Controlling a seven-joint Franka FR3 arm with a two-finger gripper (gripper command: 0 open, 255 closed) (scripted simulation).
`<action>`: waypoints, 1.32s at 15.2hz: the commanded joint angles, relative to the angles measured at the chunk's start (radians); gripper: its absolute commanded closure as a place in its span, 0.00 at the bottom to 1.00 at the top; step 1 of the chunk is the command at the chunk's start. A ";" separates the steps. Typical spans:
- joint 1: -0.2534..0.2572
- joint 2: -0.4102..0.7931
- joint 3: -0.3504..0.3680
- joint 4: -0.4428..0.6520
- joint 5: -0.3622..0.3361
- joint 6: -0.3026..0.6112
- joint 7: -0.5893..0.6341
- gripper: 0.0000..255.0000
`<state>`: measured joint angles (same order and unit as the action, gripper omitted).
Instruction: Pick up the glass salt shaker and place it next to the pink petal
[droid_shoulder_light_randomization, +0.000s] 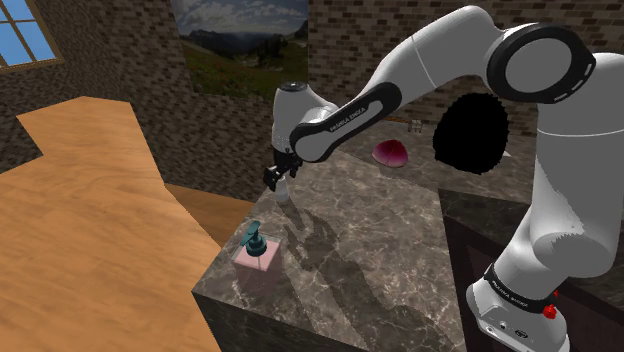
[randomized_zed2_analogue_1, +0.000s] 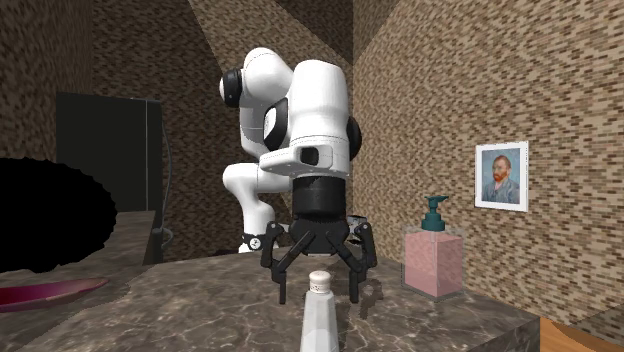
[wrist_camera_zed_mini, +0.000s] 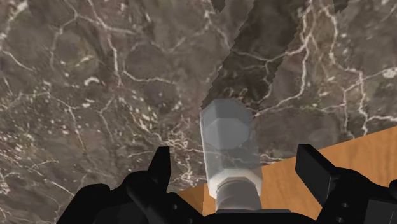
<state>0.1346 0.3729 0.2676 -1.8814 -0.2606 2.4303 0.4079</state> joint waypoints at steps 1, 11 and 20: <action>0.001 0.003 0.000 0.001 -0.002 0.002 0.002 0.00; 0.001 0.002 0.000 0.000 -0.002 0.002 0.002 1.00; -0.004 -0.026 0.008 0.017 0.016 -0.041 -0.012 1.00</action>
<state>0.1325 0.3544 0.2735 -1.8688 -0.2495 2.4006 0.3998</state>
